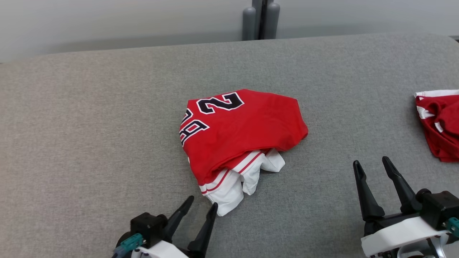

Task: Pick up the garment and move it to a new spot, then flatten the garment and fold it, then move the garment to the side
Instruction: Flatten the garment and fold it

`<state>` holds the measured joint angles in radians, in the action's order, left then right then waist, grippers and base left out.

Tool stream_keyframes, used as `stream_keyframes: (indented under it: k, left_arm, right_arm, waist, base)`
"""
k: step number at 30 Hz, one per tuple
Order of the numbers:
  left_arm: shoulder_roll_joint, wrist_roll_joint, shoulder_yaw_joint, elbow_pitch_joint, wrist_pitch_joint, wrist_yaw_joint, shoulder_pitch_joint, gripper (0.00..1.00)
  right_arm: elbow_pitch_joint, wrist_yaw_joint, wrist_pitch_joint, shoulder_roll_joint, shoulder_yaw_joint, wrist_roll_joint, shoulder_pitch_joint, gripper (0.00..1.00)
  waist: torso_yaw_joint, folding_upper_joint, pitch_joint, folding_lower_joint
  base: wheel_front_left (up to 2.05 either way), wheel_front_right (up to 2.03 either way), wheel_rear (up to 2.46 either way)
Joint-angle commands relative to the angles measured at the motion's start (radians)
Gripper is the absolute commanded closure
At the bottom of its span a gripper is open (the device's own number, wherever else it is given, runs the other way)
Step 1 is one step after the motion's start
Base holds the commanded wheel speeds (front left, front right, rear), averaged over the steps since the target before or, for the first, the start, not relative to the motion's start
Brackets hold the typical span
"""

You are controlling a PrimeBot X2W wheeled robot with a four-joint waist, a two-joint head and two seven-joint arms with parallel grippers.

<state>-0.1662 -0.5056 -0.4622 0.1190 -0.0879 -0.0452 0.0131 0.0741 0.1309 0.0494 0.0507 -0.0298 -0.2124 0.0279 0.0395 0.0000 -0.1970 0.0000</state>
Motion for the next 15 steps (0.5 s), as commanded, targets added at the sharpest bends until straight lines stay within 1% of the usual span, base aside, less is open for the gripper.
stream_keyframes:
  k: [1, 6, 7, 8, 9, 12, 15]
  left_arm:
    - [0.008, -0.013, -0.008, 0.023, 0.005, -0.011, 0.026, 0.0]
    - [0.024, -0.034, -0.028, 0.085, 0.01, -0.037, 0.061, 0.0]
    - [0.025, -0.036, -0.03, 0.094, 0.01, -0.043, 0.067, 0.09]
    - [0.025, -0.036, -0.03, 0.094, 0.01, -0.043, 0.067, 0.09]
    - [0.022, -0.033, -0.032, 0.099, 0.006, -0.044, 0.073, 1.0]
    - [0.009, -0.028, -0.026, 0.109, -0.008, -0.048, 0.088, 1.0]
    - [-0.009, -0.016, -0.013, 0.095, -0.027, -0.038, 0.1, 1.0]
  right_arm:
    - [-0.01, 0.0, 0.009, 0.003, 0.001, -0.004, -0.013, 0.0]
    - [-0.024, 0.0, 0.024, 0.003, -0.001, -0.008, -0.027, 0.0]
    - [-0.028, 0.0, 0.025, 0.003, 0.0, -0.008, -0.03, 0.0]
    - [-0.028, 0.0, 0.025, 0.003, 0.0, -0.008, -0.03, 0.0]
    - [-0.031, 0.0, 0.026, 0.003, -0.001, -0.009, -0.033, 0.0]
    - [-0.041, 0.0, 0.035, 0.002, 0.002, -0.018, -0.038, 0.0]
    - [-0.05, 0.0, 0.045, 0.002, 0.004, -0.026, -0.036, 0.0]
  waist:
    - [0.016, 0.0, -0.018, 0.0]
    - [0.029, 0.0, -0.031, 0.0]
    - [0.03, 0.0, -0.031, 0.0]
    - [0.03, 0.0, -0.031, 0.0]
    - [0.032, 0.0, -0.031, 0.0]
    - [0.033, 0.0, -0.025, 0.0]
    - [0.031, 0.0, -0.018, 0.0]
  base:
    - [0.0, 0.0, 0.0]
    - [0.0, 0.0, 0.0]
    - [0.0, 0.0, 0.0]
    - [0.0, 0.0, 0.0]
    - [0.0, 0.0, 0.0]
    - [0.0, 0.0, 0.0]
    - [0.0, 0.0, 0.0]
